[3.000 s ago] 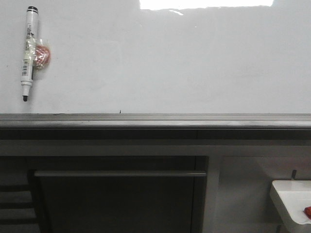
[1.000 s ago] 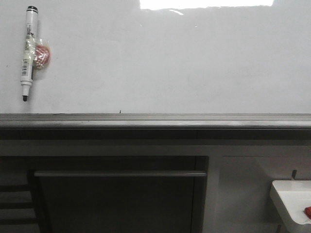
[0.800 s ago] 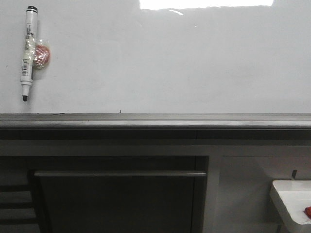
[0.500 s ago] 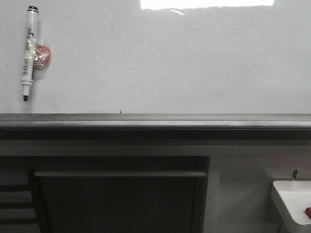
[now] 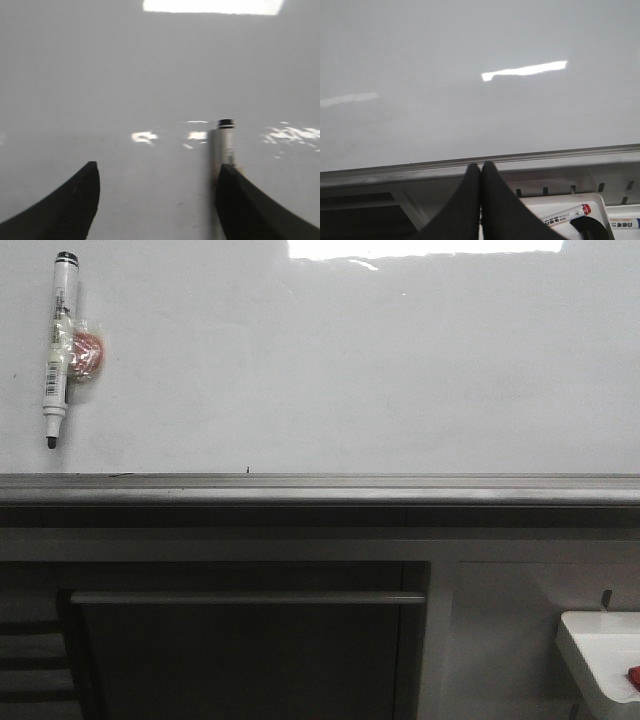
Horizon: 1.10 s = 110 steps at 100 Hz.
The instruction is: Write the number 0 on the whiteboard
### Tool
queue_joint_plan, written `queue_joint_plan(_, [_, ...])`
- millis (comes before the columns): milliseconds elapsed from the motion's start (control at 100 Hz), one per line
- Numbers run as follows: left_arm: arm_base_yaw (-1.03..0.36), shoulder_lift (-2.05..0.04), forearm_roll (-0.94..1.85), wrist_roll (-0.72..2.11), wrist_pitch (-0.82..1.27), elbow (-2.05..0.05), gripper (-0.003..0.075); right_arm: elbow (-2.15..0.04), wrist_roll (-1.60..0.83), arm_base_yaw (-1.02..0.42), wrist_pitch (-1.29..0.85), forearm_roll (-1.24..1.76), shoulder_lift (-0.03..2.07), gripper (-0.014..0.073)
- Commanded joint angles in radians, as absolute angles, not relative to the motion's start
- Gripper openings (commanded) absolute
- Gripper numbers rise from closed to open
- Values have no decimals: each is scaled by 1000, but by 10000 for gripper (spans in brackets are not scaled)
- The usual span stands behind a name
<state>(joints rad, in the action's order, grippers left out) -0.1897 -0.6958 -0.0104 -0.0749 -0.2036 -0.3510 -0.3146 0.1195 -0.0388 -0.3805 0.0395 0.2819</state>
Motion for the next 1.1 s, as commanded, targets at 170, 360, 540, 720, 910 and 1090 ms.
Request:
queue_joint_plan(170, [-427, -911, 5, -87, -438, -387, 454, -341, 105, -40, -315, 28, 297, -56])
queue_joint_plan(360, [-465, -1074, 79, -87, -490, -389, 454, -341, 105, -40, -320, 28, 297, -56])
queue_joint_plan(540, [-465, -1160, 98, -106, -547, -391, 451, -341, 105, -40, -320, 28, 297, -56])
queue_joint_plan(720, [-465, -1234, 106, -115, -614, -395, 428, -341, 105, -40, -315, 28, 297, -56])
queue_joint_plan(910, [-465, -1289, 115, -117, -626, -430, 428, -341, 105, -40, -301, 28, 297, -56])
queue_joint_plan(1090, [-465, -1300, 115, -117, -584, -432, 333, -341, 105, -40, -355, 28, 297, -56])
